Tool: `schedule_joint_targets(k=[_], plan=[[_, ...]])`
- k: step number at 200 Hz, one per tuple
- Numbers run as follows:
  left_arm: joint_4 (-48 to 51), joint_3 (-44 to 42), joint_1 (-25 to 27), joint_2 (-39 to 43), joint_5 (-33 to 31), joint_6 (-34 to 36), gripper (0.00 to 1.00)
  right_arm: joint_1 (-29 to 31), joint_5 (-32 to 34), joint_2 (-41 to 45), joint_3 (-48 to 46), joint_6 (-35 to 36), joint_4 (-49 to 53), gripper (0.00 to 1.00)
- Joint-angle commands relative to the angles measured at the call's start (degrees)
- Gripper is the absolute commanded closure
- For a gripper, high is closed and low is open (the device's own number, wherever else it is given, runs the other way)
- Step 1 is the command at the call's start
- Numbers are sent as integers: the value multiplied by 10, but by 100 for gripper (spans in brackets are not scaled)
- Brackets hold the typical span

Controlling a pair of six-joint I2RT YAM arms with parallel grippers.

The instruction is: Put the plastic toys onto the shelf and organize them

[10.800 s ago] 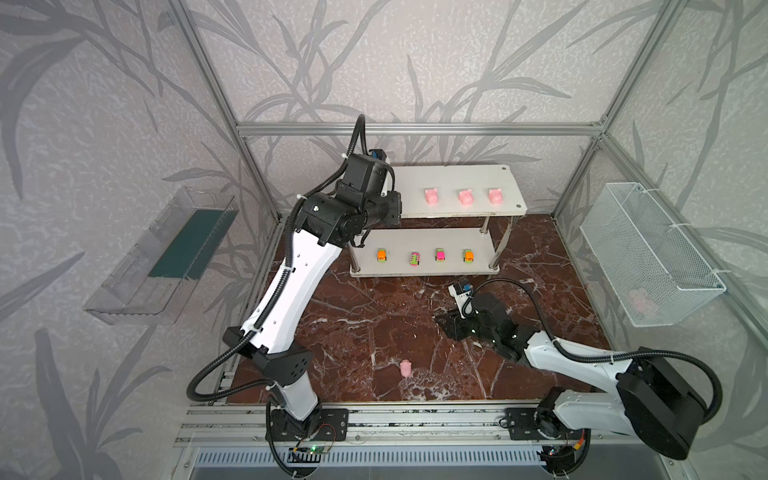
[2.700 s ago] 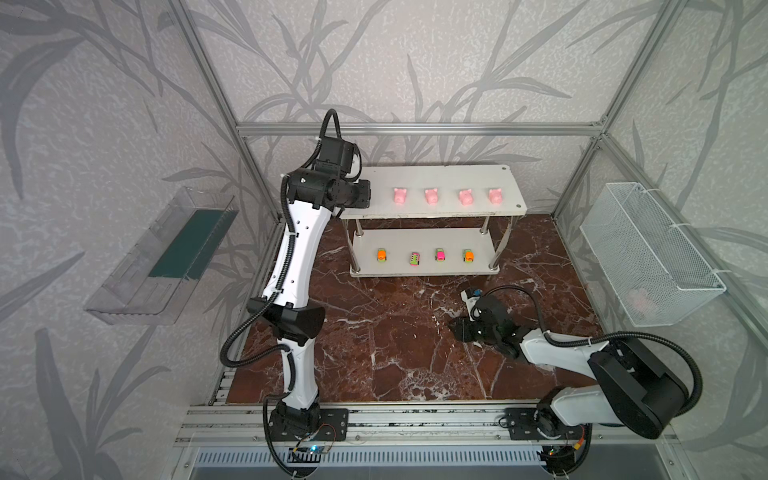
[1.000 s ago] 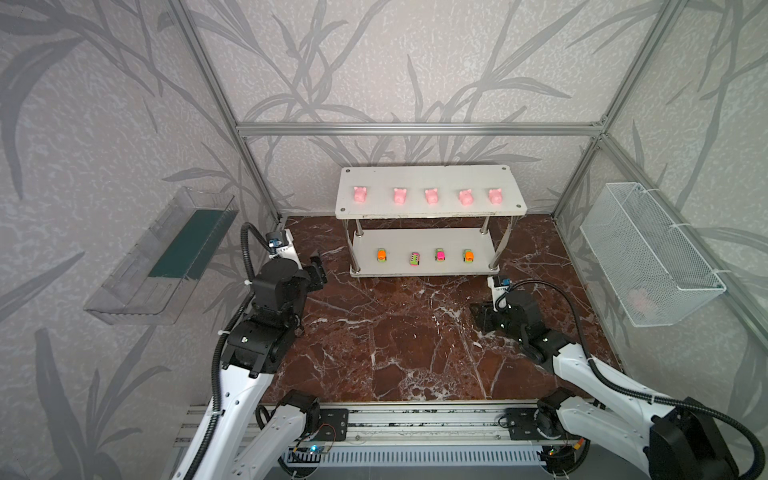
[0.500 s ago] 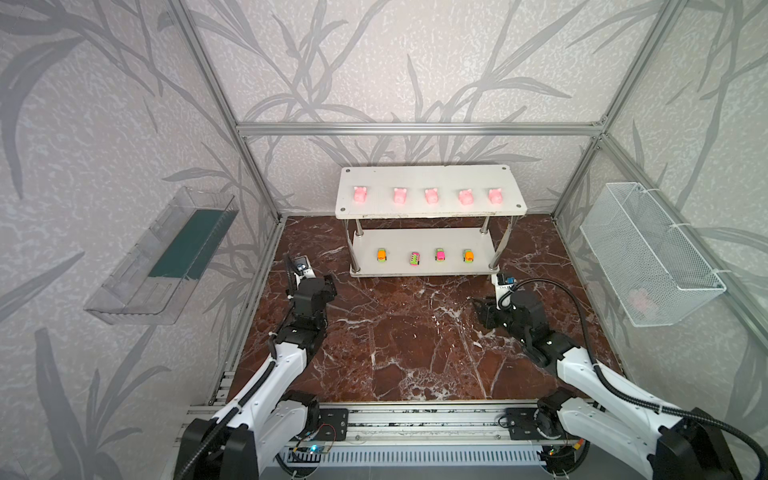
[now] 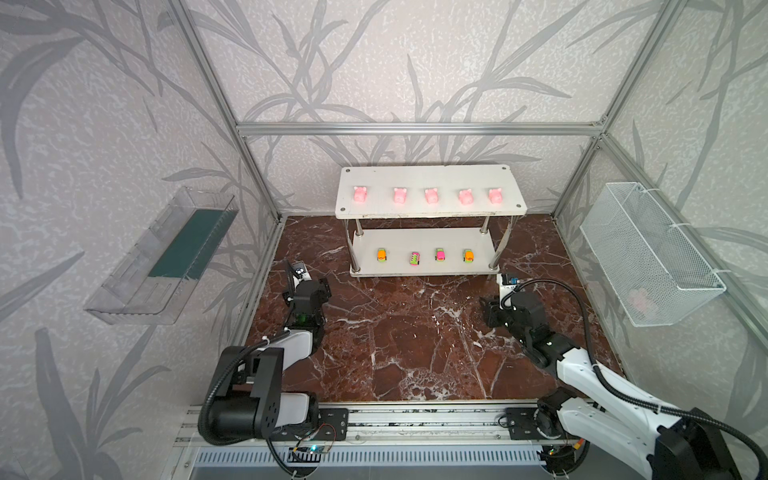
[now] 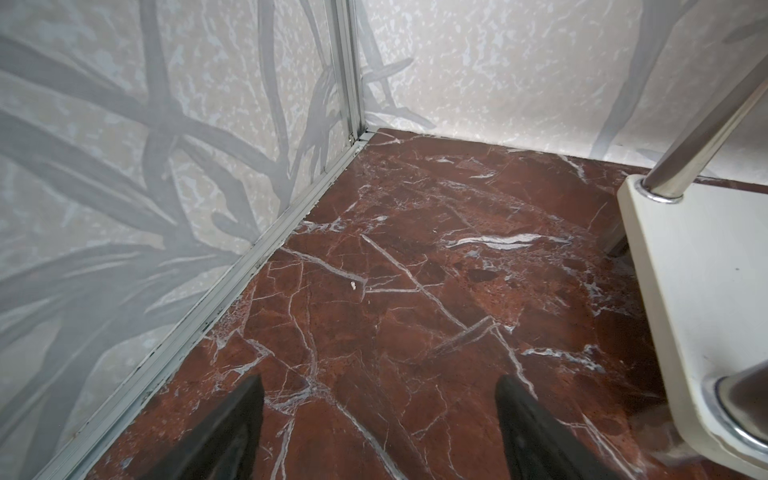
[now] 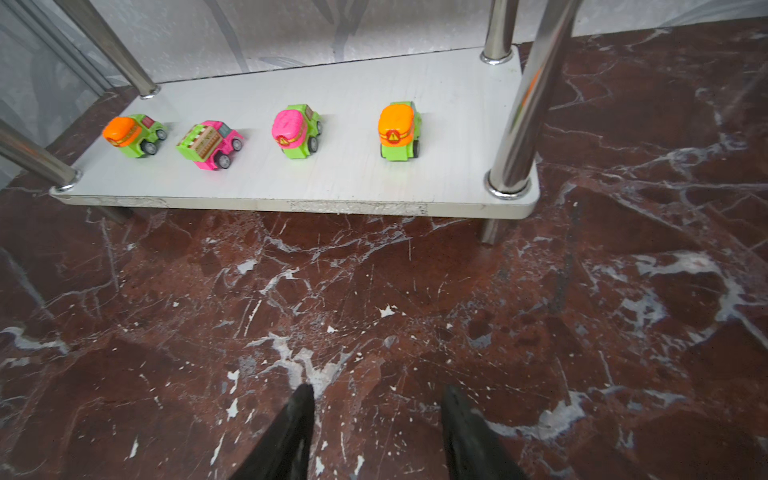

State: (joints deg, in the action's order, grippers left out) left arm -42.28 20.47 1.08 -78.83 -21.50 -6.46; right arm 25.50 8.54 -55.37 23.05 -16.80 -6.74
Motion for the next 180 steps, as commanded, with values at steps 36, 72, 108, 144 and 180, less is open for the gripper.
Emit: schedule_joint_targets(k=[36, 72, 108, 144, 180], plan=[[-79, 20, -14, -80, 29, 8, 14, -25, 79, -39, -1, 21, -90, 49], [-77, 24, -15, -86, 34, 12, 14, -65, 98, -39, -12, 54, -154, 50], [-124, 8, -15, -104, 44, 18, 1, -111, 122, -57, -14, 83, -186, 50], [-136, 4, -14, -107, 44, 19, 1, -127, 160, -124, -33, 139, -285, 50], [-136, 3, -14, -107, 43, 19, 0, -134, 181, -229, -61, 198, -470, 48]])
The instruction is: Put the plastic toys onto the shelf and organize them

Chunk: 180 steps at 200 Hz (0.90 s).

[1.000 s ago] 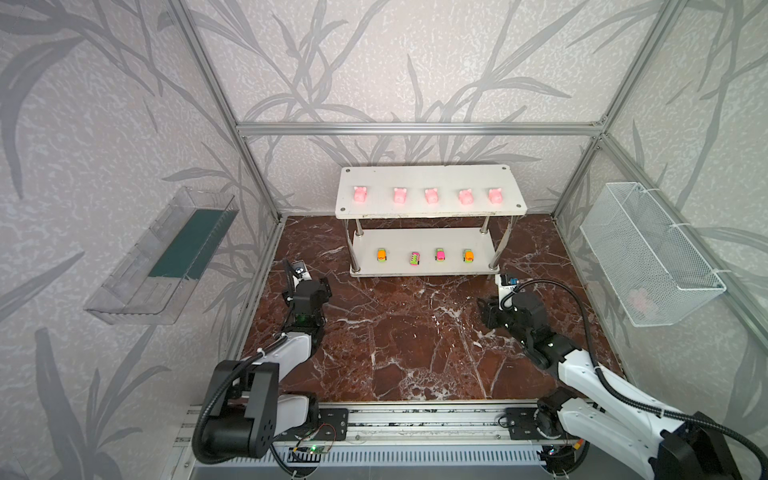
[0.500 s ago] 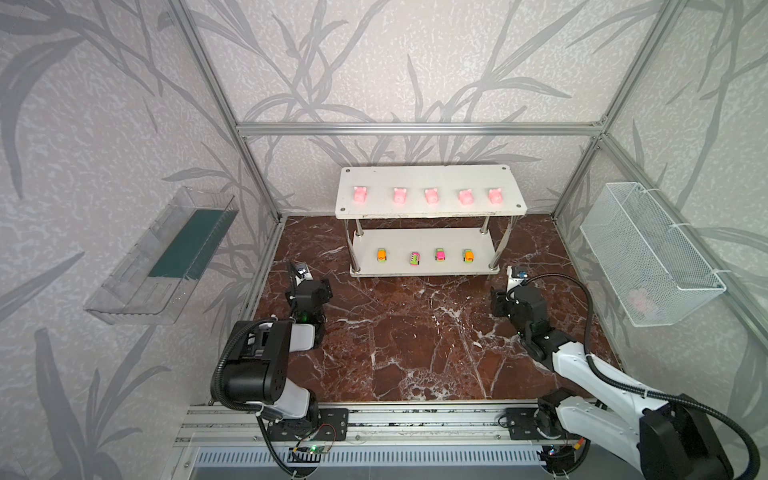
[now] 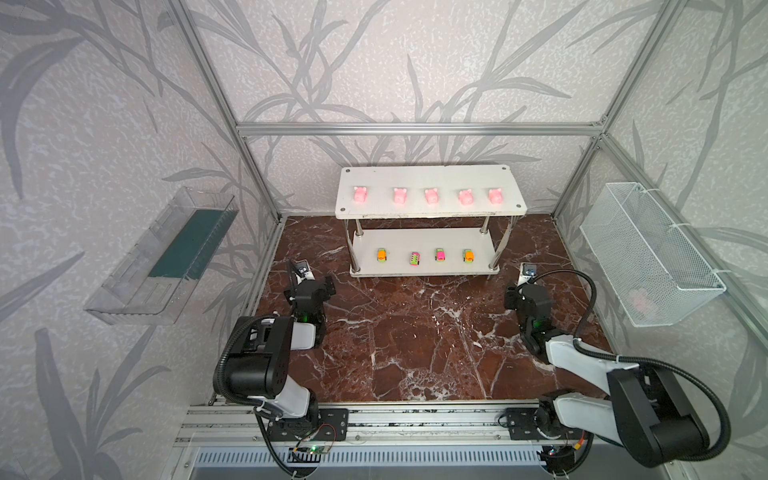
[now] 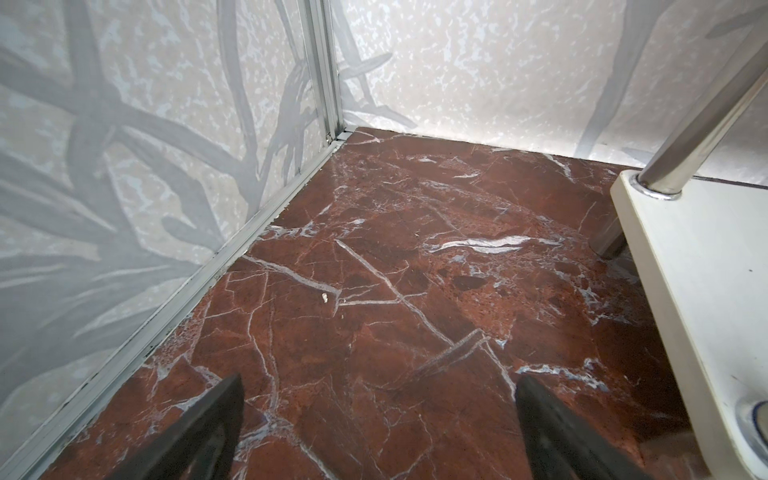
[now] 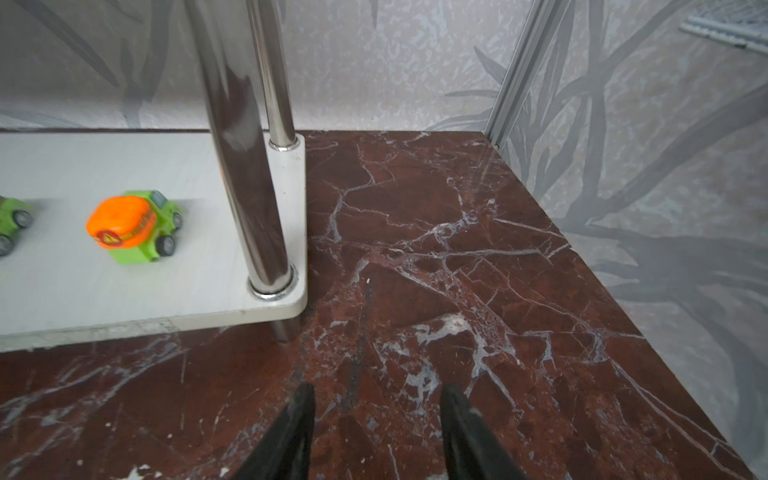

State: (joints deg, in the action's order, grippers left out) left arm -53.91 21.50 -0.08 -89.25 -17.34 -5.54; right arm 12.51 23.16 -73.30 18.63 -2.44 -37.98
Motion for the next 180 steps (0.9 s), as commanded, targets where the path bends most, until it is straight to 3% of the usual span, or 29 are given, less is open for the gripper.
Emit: schedule_joint_targets(k=[1, 12, 52, 109, 150, 173, 180], plan=[[-20, -7, -2, -3, 2, 10, 1, -5, 36, -53, -18, 55, -163, 48], [-20, -7, -3, -3, 2, 10, 1, -8, 36, -83, -21, 63, -213, 46], [-20, -7, -2, -3, 1, 11, 1, -13, 19, -134, -10, 59, -230, 45], [-37, -14, -1, -7, 2, 12, 1, -30, -51, -153, 53, 58, -124, 41], [-35, -14, -1, -7, 3, 11, 1, -35, -66, -154, 49, 57, -130, 28], [-36, -14, -1, -7, 3, 11, 0, -38, -73, -190, 16, 60, -231, 14], [-36, -13, -2, -7, 2, 11, 1, -37, -71, -177, 20, 55, -194, 14]])
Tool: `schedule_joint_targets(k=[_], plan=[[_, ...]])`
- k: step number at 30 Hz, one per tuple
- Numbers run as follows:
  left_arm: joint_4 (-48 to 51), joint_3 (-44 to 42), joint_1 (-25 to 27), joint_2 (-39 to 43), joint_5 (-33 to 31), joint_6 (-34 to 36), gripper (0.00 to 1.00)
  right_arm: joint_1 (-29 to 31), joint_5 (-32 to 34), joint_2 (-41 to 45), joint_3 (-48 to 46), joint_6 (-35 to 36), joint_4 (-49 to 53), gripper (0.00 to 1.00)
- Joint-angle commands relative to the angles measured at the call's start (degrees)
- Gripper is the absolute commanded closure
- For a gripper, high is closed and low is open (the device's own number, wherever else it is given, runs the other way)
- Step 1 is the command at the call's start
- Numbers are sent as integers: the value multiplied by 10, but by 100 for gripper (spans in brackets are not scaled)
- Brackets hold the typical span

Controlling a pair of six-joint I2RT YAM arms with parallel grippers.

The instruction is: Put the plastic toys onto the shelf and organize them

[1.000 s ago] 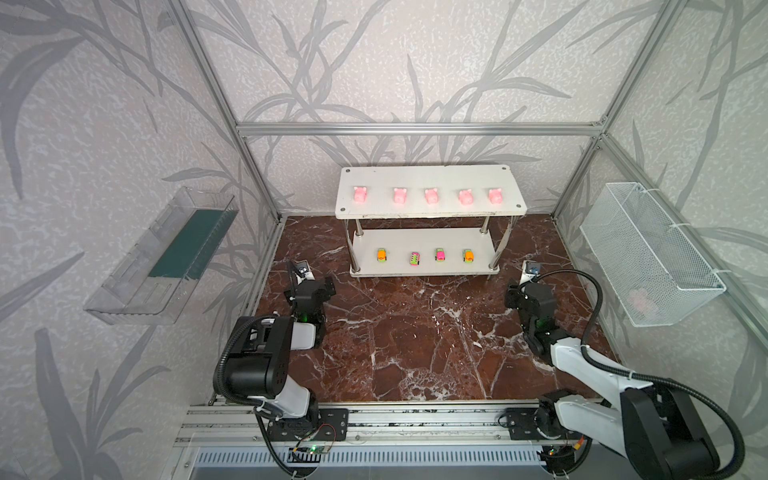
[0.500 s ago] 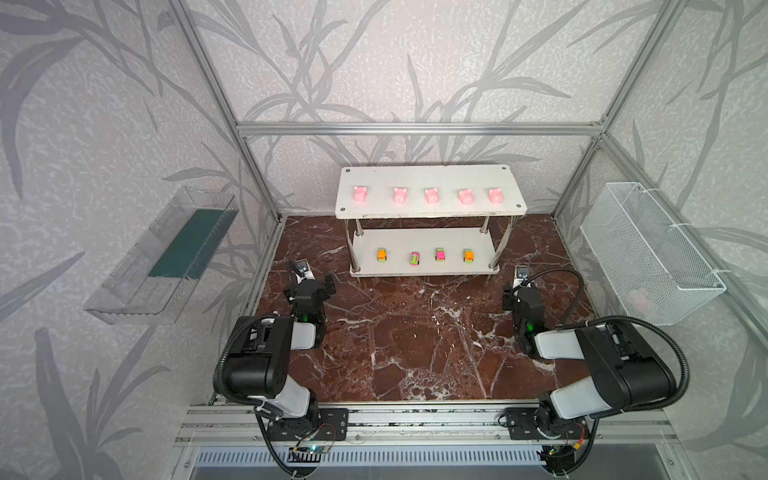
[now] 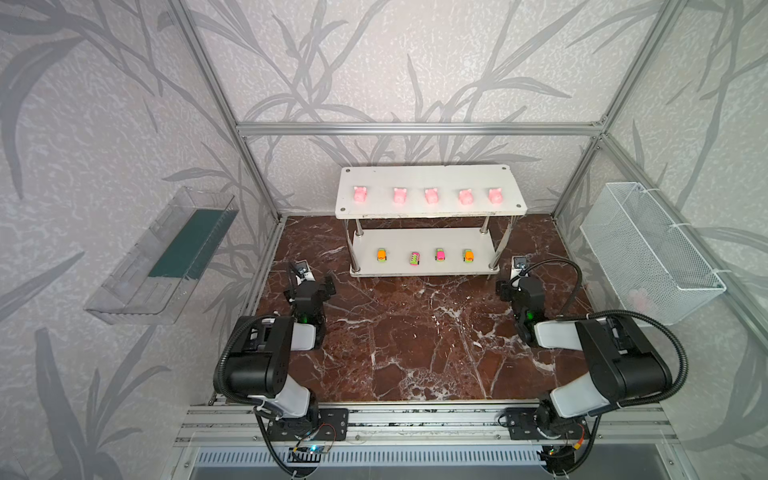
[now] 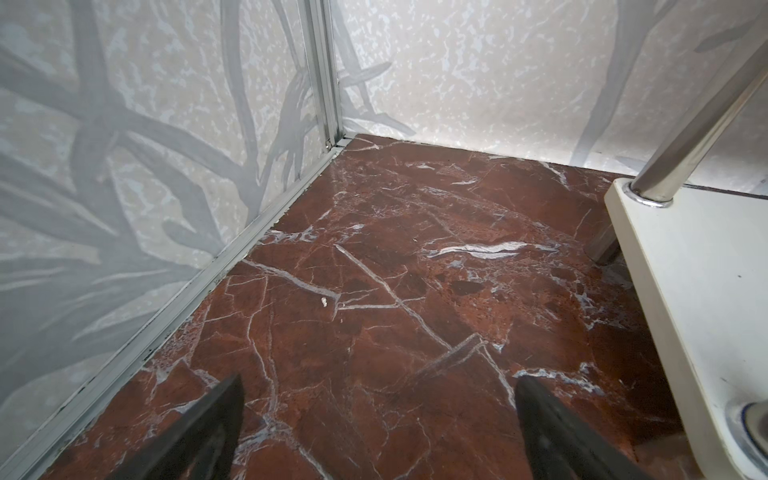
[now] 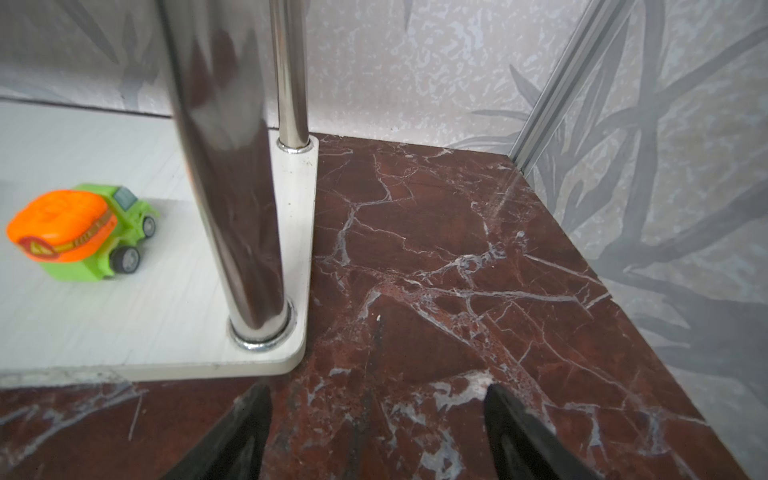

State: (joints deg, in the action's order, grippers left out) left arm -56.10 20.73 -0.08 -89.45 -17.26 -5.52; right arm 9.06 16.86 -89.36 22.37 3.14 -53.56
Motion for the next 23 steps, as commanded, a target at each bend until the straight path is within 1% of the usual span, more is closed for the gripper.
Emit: schedule_joint_targets(k=[1, 2, 3, 5, 7, 9, 11, 13, 14, 23], plan=[[-14, -6, -1, -5, 2, 11, 1, -2, -8, -13, -16, -2, -32, 13], [-14, -6, -2, -5, 2, 11, 1, -3, -9, -5, -9, -6, -5, 8], [-14, -6, -2, -5, 2, 11, 1, -3, -9, -5, -10, -6, -10, 0], [-14, -6, -1, -5, 2, 11, 1, -3, -10, -27, -21, 5, -70, 1], [-13, -6, -2, -5, 1, 11, 1, -2, -9, -12, -14, -3, -27, 1], [-13, -5, -1, -5, 1, 12, 1, -3, -10, -24, -21, 4, -64, 1], [-12, -5, 0, -5, 1, 12, 0, -2, -8, -16, -18, -1, -42, 1], [-12, -5, -1, -6, 1, 12, 1, -2, -10, -23, -21, 4, -61, 1], [-12, -4, 0, -5, 1, 12, 1, -2, -10, -19, -19, 1, -49, 1], [-3, 2, 3, -7, -4, 17, 0, -2, -10, -21, -20, 3, -56, 1]])
